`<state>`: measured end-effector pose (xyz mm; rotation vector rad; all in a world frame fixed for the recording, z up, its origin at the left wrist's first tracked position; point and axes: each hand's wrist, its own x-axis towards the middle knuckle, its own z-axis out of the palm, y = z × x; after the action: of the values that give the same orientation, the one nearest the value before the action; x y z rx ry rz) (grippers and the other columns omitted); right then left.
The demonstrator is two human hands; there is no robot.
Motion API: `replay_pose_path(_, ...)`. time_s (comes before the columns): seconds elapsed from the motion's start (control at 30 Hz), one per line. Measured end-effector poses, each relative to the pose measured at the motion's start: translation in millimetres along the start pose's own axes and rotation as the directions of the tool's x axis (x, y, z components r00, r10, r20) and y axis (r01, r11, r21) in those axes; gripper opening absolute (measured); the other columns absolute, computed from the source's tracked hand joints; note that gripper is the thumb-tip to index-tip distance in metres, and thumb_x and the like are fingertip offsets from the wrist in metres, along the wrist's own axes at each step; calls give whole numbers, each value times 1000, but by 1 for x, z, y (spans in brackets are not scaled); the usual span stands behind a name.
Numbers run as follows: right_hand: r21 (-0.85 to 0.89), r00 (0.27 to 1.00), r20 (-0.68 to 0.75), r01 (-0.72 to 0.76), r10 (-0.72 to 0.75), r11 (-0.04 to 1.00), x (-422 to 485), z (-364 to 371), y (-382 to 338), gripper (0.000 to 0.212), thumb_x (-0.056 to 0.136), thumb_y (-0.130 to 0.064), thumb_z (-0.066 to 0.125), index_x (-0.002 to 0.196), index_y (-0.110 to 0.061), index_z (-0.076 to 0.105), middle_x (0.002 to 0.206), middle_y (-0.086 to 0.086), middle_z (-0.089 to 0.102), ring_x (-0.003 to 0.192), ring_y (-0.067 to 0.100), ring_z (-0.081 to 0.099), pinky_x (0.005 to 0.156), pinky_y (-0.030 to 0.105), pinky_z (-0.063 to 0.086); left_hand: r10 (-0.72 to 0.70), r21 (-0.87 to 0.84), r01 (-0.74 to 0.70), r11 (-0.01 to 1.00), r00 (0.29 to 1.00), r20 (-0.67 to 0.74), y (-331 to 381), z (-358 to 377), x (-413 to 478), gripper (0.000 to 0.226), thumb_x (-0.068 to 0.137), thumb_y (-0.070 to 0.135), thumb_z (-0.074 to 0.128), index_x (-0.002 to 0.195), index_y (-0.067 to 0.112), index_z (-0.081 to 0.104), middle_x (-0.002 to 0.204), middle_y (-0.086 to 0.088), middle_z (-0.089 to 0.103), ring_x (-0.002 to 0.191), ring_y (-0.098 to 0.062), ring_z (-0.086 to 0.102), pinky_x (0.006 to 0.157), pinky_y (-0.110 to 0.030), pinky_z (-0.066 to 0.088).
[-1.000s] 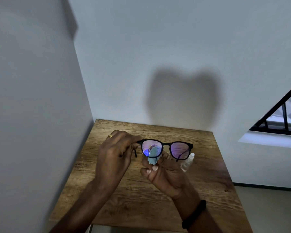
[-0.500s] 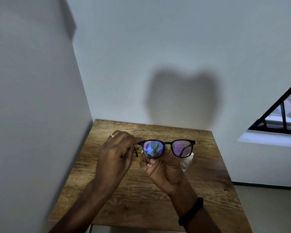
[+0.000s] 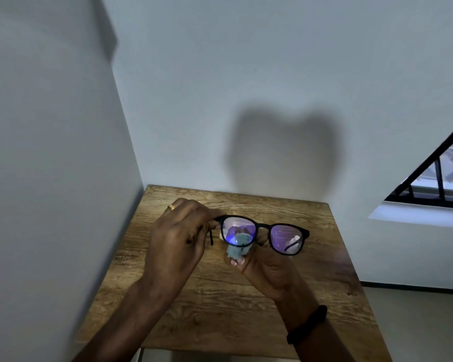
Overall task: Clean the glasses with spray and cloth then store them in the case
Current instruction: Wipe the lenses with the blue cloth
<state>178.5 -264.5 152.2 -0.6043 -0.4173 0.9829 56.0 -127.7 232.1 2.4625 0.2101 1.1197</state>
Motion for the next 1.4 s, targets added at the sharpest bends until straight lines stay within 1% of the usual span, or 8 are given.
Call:
replay_pose_path(0.13, 128, 999, 42, 6, -12, 992, -3, 3, 1, 9, 91, -10, 68, 100, -9, 72, 86, 3, 71, 70, 14, 61, 69, 33, 48, 10, -9, -10, 1000, 1000, 8, 3, 1, 1, 43, 67, -20, 81, 98, 11, 80, 85, 1, 72, 81, -16, 66, 72, -22, 49)
replay_pose_path(0.27, 303, 995, -100, 35, -5, 952, -2, 14, 6, 34, 69, -2, 88, 91, -6, 61, 80, 9, 64, 58, 19, 55, 57, 37, 46, 18, -8, -18, 1000, 1000, 22, 1, 6, -1, 45, 66, -20, 81, 99, 12, 80, 85, 2, 71, 83, -14, 63, 77, -12, 41)
replay_pose_path(0.33, 269, 986, -162, 72, -28, 960, -2, 17, 7, 45, 58, -4, 94, 85, -9, 58, 77, 7, 62, 54, 18, 52, 54, 35, 45, 13, -4, -13, 1000, 1000, 23, 0, 7, -3, 44, 67, -19, 81, 99, 12, 80, 85, 2, 71, 83, -14, 64, 78, -11, 40)
replay_pose_path(0.47, 36, 991, -101, 93, -89, 995, -4, 25, 2, 21, 65, -22, 92, 78, -18, 77, 75, 0, 70, 55, 12, 57, 59, 29, 47, 15, -28, -16, 999, 999, -34, 0, 6, -3, 32, 76, -12, 74, 97, 12, 79, 83, 1, 71, 79, -18, 66, 72, -22, 48)
replay_pose_path(0.7, -152, 993, -114, -16, -1, 988, -13, 27, -3, 48, 58, -36, 96, 98, -13, 80, 85, 3, 75, 61, 8, 63, 59, 25, 47, -36, -68, 28, 997, 993, -114, -2, 6, -3, 21, 79, -2, 73, 94, 11, 81, 83, 2, 75, 78, -16, 69, 68, -34, 53)
replay_pose_path(0.93, 131, 981, -194, 45, -19, 990, -29, 4, -9, 29, 64, -19, 93, 87, -13, 75, 81, 2, 69, 61, 12, 54, 59, 29, 44, -149, -192, 121, 974, 980, -136, -14, 2, -5, 17, 82, 6, 75, 95, 16, 81, 86, 6, 75, 82, -10, 69, 73, -28, 53)
replay_pose_path(1.17, 229, 971, -234, 110, -55, 967, -23, 16, -13, 41, 52, -23, 100, 83, -15, 74, 77, -1, 65, 60, 10, 48, 57, 27, 45, -161, -191, 141, 972, 982, -96, -20, 5, -9, 16, 84, 7, 72, 94, 15, 80, 88, 4, 75, 85, -14, 71, 73, -34, 54)
replay_pose_path(1.4, 225, 993, -103, 80, -58, 971, -13, 21, -12, 11, 77, -21, 81, 85, -19, 74, 80, -7, 67, 69, 9, 56, 67, 27, 46, -134, -153, 117, 981, 986, -104, -21, 1, -12, 14, 86, 10, 68, 93, 14, 79, 89, 6, 73, 84, -13, 68, 72, -30, 52)
